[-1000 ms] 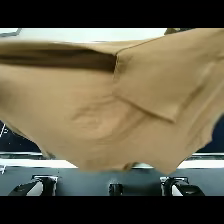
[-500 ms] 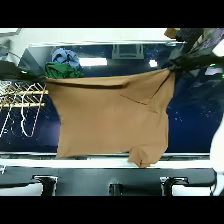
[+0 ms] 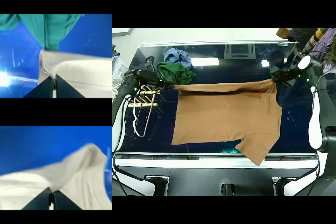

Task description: Fold the clothes and pants, and hang the long-sleeved shirts on hangers.

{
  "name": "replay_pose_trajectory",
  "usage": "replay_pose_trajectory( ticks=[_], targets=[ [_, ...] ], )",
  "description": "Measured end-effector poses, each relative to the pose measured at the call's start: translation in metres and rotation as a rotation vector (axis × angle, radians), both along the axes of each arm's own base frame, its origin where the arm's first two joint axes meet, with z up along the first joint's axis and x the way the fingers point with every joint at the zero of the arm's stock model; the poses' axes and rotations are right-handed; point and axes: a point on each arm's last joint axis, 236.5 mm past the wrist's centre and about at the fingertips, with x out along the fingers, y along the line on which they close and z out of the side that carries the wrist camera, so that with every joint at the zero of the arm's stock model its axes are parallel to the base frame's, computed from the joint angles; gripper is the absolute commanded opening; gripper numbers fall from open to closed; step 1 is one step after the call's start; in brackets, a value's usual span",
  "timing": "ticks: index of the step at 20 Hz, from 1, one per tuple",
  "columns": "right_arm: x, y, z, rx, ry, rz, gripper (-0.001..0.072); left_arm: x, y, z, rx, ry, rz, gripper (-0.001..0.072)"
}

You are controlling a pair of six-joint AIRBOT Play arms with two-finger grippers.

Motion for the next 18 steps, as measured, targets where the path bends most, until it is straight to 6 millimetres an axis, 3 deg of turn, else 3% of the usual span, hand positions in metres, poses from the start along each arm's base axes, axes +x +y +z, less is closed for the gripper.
replay_pose_trajectory(
  ticks=[6, 18],
  targets=[
    [-0.038, -0.023, -0.025, -0.125, 0.181, 0.039, 0.0029, -0.026, -0.008, -0.019, -0.019, 0.133, -0.036, 0.0014],
    [-0.077, -0.036, -0.074, -0.179, 0.407, 0.083, 0.0029, -0.072, -0.036, -0.064, -0.036, 0.317, -0.101, 0.0015]
  ],
)
